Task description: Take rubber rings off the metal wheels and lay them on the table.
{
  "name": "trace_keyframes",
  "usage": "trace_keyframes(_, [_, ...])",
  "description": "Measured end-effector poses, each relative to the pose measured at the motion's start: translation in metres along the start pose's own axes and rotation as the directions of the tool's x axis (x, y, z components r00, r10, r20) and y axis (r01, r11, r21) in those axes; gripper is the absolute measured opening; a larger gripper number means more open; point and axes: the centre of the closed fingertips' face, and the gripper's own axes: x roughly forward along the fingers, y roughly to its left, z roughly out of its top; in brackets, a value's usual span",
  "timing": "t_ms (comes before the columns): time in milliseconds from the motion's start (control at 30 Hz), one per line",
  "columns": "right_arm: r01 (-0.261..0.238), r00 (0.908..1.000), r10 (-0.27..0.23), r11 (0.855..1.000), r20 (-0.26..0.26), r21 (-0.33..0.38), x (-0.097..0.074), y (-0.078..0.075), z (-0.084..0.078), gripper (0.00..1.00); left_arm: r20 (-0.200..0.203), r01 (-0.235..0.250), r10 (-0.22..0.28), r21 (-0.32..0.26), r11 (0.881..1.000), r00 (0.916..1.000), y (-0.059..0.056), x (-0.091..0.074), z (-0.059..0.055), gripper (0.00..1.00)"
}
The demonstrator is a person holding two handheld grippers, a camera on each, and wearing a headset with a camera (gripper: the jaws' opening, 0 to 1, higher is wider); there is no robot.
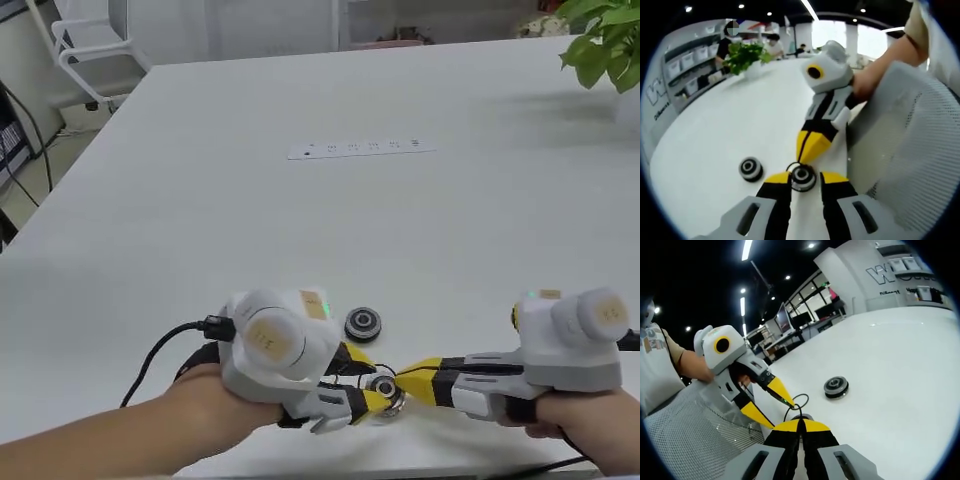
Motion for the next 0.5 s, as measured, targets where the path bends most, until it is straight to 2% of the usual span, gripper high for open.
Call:
trace_keyframes(333, [-0.009, 1.0000, 0.009, 1.000, 0.000, -0.006, -0.002, 0.002, 0.003, 0.00, 0.008, 0.003, -0.003, -0.034, 0.999, 1.0000, -0.004, -0.019, 0.000, 0.33])
trace_keyframes(500, [-0.013, 0.9999, 0.013, 1.000, 0.005, -0.014, -0.002, 0.006, 0.009, 0.00, 0.020, -0.015, 0.016, -0.057, 0.998, 0.9997, -0.001, -0.032, 0.001, 0.37])
